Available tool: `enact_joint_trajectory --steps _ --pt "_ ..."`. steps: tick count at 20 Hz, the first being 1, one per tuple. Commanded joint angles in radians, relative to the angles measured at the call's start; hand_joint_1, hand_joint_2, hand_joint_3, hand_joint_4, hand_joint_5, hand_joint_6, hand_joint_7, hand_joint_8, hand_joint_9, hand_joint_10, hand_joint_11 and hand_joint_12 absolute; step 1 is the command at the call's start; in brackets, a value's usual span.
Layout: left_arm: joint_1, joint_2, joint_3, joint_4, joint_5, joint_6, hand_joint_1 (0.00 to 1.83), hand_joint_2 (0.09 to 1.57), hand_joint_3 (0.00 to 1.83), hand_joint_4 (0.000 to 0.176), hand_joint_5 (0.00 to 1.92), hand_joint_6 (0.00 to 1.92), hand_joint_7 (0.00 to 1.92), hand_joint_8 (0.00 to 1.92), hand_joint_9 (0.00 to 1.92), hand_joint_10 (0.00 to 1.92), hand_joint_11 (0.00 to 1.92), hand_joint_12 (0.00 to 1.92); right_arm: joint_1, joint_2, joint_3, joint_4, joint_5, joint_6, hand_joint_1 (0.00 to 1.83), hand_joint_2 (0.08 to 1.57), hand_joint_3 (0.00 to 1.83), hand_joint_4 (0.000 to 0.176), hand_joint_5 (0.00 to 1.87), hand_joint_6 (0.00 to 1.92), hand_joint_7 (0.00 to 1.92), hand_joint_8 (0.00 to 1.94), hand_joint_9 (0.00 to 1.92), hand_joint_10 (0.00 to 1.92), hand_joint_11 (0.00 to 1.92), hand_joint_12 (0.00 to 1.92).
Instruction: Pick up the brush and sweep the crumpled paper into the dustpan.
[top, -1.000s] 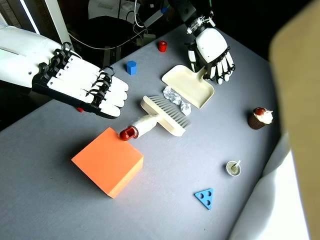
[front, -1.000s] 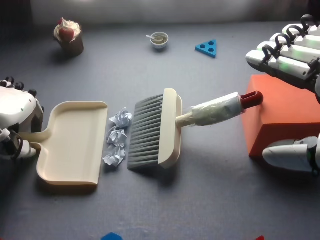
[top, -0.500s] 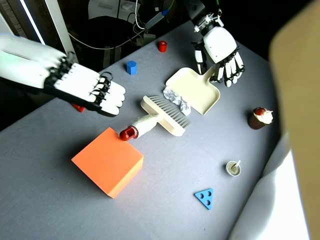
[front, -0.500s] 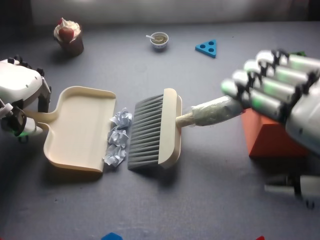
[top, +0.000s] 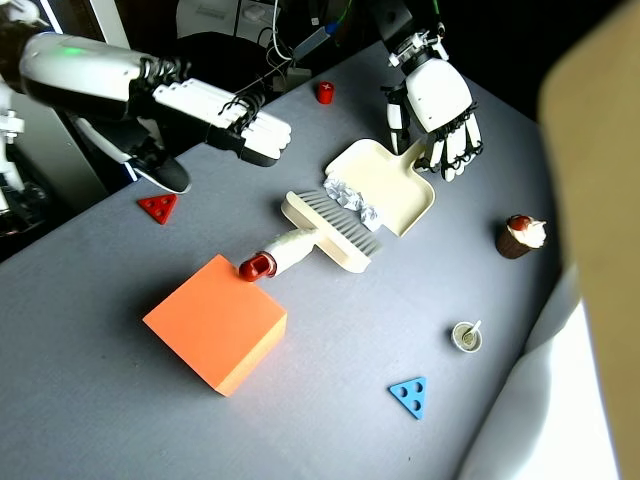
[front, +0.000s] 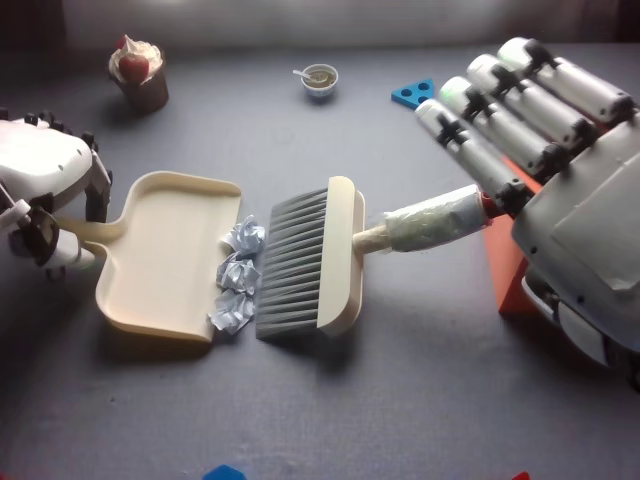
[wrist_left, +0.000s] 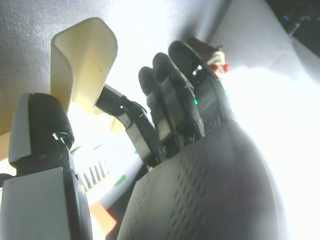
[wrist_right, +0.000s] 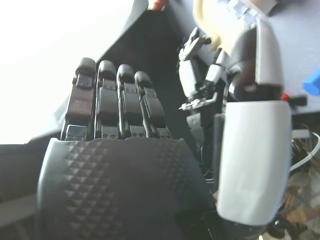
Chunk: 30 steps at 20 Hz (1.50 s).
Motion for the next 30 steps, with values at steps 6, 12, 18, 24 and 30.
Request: enact_joint_trajectory --steps 6,12,18,24,30 --pt "0.004 0.000 0.022 0.103 -0.089 -0.069 1.09 1.11 0.00 0.000 1.00 0.95 0.57 0.00 0.47 0.00 0.13 0.82 -0.024 -0.112 0.038 -0.051 -0.249 -0.084 1.06 1.03 0.00 0.000 0.17 0.00 0.18 0.00 0.20 0.00 0.27 0.05" --pt "0.018 0.013 0.023 0.109 -0.111 -0.093 1.08 1.11 0.00 0.017 1.01 0.93 0.56 0.01 0.49 0.00 0.16 0.85 -0.051 -0.217 0.108 -0.016 -0.288 -0.155 1.02 1.06 0.01 0.000 0.16 0.00 0.16 0.00 0.15 0.00 0.20 0.02" --pt "0.020 0.015 0.022 0.110 -0.118 -0.098 1.10 1.10 0.00 0.000 1.03 0.90 0.56 0.00 0.48 0.00 0.14 0.85 -0.047 -0.297 0.184 0.032 -0.286 -0.179 1.02 1.01 0.00 0.000 0.08 0.00 0.05 0.00 0.07 0.00 0.12 0.00" --pt "0.020 0.015 0.018 0.108 -0.131 -0.100 1.11 1.10 0.00 0.000 1.02 0.91 0.57 0.00 0.49 0.00 0.14 0.85 -0.015 -0.372 0.251 0.035 -0.285 -0.178 1.03 0.99 0.00 0.000 0.10 0.01 0.05 0.00 0.07 0.00 0.12 0.00" --pt "0.020 0.018 0.018 0.100 -0.135 -0.100 1.10 1.10 0.00 0.000 1.02 0.91 0.54 0.00 0.48 0.00 0.12 0.87 0.002 -0.453 0.351 0.039 -0.272 -0.178 1.03 0.99 0.00 0.000 0.13 0.01 0.08 0.01 0.09 0.01 0.12 0.02"
